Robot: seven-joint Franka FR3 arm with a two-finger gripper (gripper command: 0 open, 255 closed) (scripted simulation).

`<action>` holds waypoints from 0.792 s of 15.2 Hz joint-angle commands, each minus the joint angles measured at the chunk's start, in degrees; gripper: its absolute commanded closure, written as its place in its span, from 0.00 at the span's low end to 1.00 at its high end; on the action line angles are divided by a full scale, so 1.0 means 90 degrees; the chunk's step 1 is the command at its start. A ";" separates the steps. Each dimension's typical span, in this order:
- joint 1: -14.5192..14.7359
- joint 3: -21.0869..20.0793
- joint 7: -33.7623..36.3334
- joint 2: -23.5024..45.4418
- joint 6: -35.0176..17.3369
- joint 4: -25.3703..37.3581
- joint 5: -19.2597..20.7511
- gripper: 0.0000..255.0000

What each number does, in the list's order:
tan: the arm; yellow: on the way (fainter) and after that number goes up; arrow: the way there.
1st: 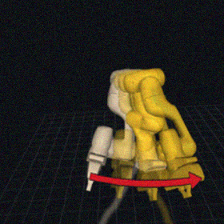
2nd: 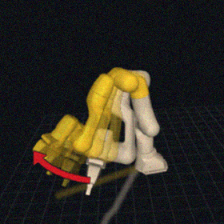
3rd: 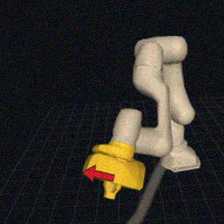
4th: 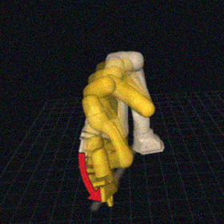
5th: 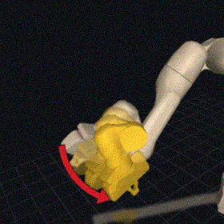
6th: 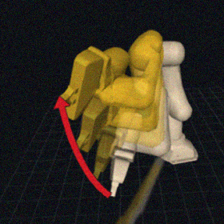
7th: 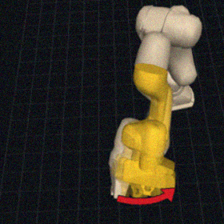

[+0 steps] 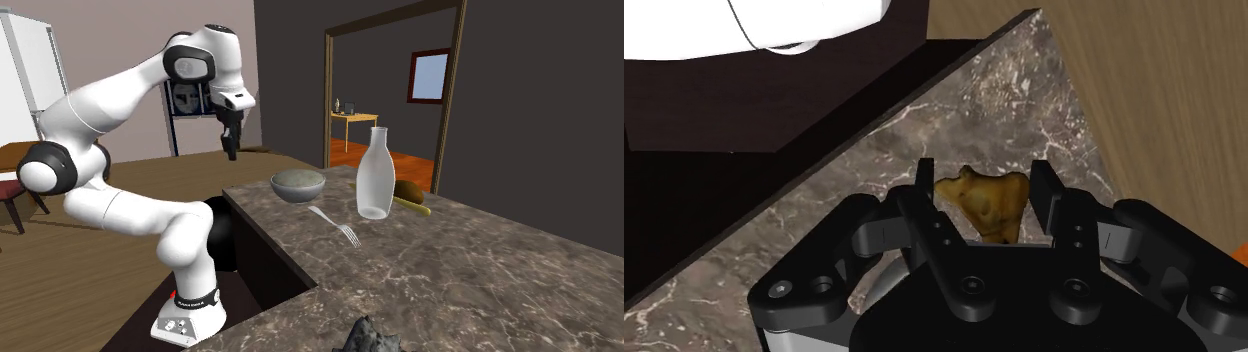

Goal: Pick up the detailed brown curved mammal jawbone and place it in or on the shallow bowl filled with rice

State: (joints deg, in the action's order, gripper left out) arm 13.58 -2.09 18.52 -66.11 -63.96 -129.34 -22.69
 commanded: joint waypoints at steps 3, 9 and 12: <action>-0.0033 -0.0086 -0.0155 0.0763 -0.0494 0.0251 0.0022 1.00; -0.0099 -0.0223 -0.0381 0.2102 -0.1270 0.0792 0.0060 1.00; -0.0117 -0.0268 -0.0435 0.2618 -0.1508 0.1068 0.0078 1.00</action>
State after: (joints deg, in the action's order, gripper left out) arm 12.57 -4.35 14.78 -44.03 -76.76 -120.49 -22.01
